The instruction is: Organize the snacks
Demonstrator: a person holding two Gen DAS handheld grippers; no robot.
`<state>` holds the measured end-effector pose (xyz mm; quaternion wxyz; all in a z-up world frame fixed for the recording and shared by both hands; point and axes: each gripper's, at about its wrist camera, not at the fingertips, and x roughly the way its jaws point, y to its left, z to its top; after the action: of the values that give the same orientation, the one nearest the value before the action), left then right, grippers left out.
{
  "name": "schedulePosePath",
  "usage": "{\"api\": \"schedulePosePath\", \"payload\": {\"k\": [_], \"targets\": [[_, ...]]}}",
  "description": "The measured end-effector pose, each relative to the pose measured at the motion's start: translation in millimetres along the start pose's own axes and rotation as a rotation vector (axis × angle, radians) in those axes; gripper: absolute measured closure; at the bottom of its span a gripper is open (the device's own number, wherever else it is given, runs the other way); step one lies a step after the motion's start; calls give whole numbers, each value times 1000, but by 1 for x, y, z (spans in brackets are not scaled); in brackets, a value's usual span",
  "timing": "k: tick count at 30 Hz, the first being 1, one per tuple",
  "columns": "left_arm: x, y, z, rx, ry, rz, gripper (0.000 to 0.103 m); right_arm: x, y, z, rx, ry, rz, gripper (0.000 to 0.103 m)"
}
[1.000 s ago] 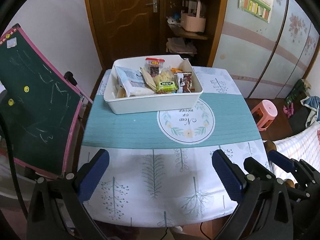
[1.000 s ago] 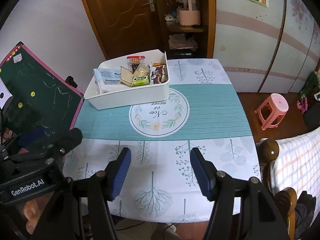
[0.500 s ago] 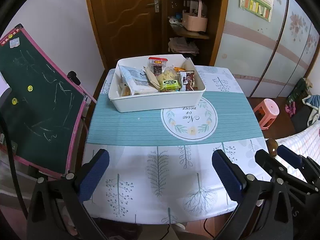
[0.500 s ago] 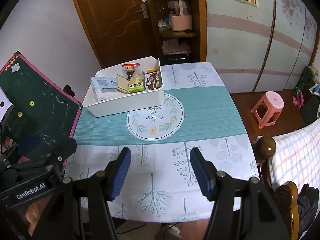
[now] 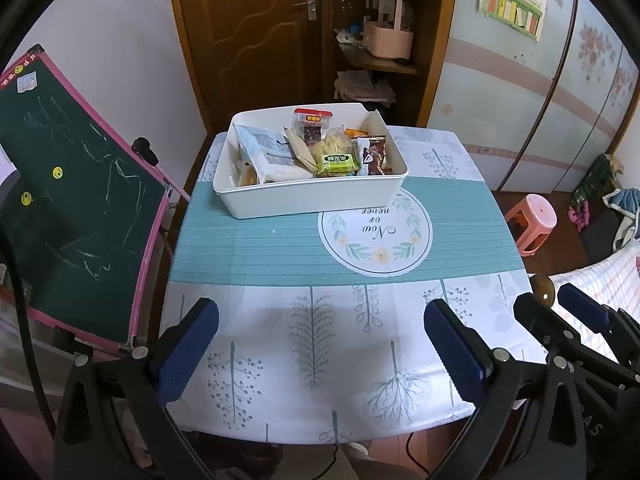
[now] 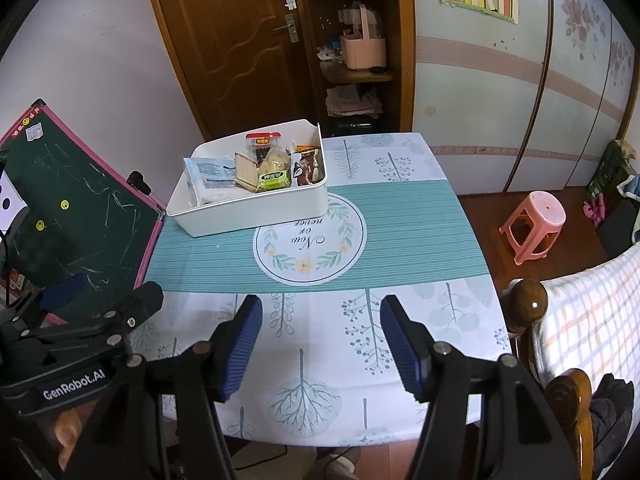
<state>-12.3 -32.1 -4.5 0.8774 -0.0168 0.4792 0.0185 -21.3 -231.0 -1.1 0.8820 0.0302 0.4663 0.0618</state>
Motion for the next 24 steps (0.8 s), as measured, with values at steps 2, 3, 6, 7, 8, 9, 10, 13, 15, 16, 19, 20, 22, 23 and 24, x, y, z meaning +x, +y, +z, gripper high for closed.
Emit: {"api": "schedulePosePath", "payload": {"k": [2,3,6,7,8,9,10,13,15,16,19,20,22,23,24], "targets": [[1,-1,-1,-2,4,0,1,0,0,0,-2,-1,0,41],[2,0,-1,-2,7,-2,1,-1,-1,-1,-4,-2,0,41],[4,-2,-2,-1,17,-5,1,0,0,-1,-4,-2,-2,41],[5,-2,-2,-2,20,-7,1,0,0,-1,-4,-1,-2,41],[5,-2,-2,-2,22,-8,1,0,0,-1,-3,1,-1,41],[6,-3,-2,-2,23,-9,1,0,-1,-2,-2,2,-2,41],[6,-3,-2,-1,24,-9,1,0,-1,-2,0,3,-2,41],[6,-4,-2,-2,23,-9,1,0,-2,-2,1,3,-2,41],[6,-4,-2,-3,24,-8,1,0,-2,-2,-1,3,-1,41],[6,-5,-2,-3,24,-8,1,1,-3,-1,1,3,-1,41],[6,-4,-2,-3,24,-6,1,1,-4,-2,4,6,0,41],[6,-5,-2,-3,24,-5,1,1,-5,-2,6,8,0,41],[6,-4,-2,-2,24,-8,1,1,-8,-2,11,9,1,41],[6,-4,-2,-2,24,-8,1,1,-8,-2,12,9,1,41],[6,-4,-2,-2,24,-8,1,2,-9,-2,13,10,1,41]]}}
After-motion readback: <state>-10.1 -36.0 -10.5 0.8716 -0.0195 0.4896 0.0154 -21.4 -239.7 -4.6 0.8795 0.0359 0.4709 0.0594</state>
